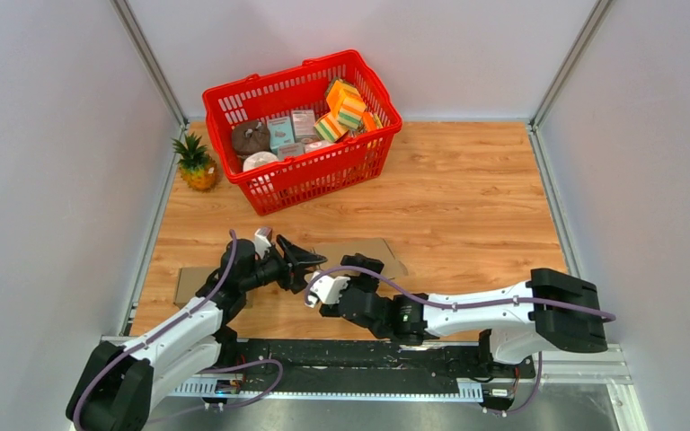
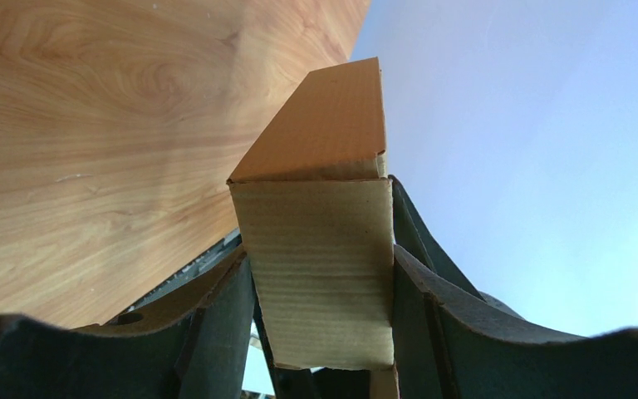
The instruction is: Fold the paper box
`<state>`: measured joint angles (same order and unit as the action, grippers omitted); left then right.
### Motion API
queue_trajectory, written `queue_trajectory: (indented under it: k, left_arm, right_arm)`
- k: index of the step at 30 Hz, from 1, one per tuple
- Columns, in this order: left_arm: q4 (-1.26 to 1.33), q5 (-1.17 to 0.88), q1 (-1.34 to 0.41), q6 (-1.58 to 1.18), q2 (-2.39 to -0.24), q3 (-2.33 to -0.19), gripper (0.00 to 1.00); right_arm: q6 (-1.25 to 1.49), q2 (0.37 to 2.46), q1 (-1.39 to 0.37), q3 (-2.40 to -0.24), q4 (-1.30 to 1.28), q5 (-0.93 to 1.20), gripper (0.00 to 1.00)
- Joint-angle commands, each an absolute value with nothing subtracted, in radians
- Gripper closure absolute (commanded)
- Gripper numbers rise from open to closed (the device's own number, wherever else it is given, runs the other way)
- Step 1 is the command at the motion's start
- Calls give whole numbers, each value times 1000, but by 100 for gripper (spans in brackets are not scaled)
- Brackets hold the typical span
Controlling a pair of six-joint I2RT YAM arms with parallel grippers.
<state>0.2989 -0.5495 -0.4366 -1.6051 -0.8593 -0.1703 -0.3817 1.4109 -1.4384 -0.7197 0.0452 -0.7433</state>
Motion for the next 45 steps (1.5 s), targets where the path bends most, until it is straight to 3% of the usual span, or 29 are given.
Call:
queue_trajectory:
  k: [1, 2, 5, 8, 12, 18, 22, 26, 27, 32, 35, 39, 43, 45]
  left_arm:
    - [249, -584, -430, -1654, -795, -181, 36]
    - [236, -586, -430, -1648, -789, -184, 32]
    - [201, -588, -430, -1638, -761, -179, 27]
    - [114, -555, -426, -1574, -715, -202, 26]
    - [-209, -462, -397, -1370, -637, -310, 25]
    - [-644, -79, -390, -979, -528, -552, 25]
    - [-654, -8, -390, -867, -439, -572, 25]
    - [-595, -81, -390, -789, -446, -558, 30]
    - [-542, -115, -390, -778, -457, -551, 32]
    - [-286, -374, -391, -787, -512, -431, 44]
    - [-169, -429, -420, -766, -531, -388, 44]
    - [-230, -361, -529, -649, -618, -449, 35]
    - [-215, -305, -598, -553, -683, -476, 35]
    - [-186, -290, -611, -526, -701, -476, 35]
  right_arm:
    - [-466, 1419, -1462, -697, 222, -934, 11]
    - [-477, 1410, -1465, -687, 262, -945, 20]
    - [-498, 1382, -1465, -651, 305, -956, 29]
    - [-497, 1368, -1465, -629, 311, -965, 32]
    - [-411, 1353, -1465, -638, 210, -941, 37]
    - [-178, 1269, -1463, -712, -162, -757, 47]
    - [-58, 1270, -1457, -848, -490, -625, 47]
    - [-6, 1290, -1395, -946, -636, -415, 45]
    - [-6, 1296, -1370, -972, -652, -282, 44]
    - [-60, 1405, -1187, -1046, -692, 30, 43]
    - [-136, 1480, -1167, -1089, -684, 45, 40]
    - [-199, 1571, -1164, -1146, -701, 5, 26]
    - [-195, 1560, -1151, -1126, -686, 2, 10]
    - [-170, 1528, -1146, -1098, -678, 2, 6]
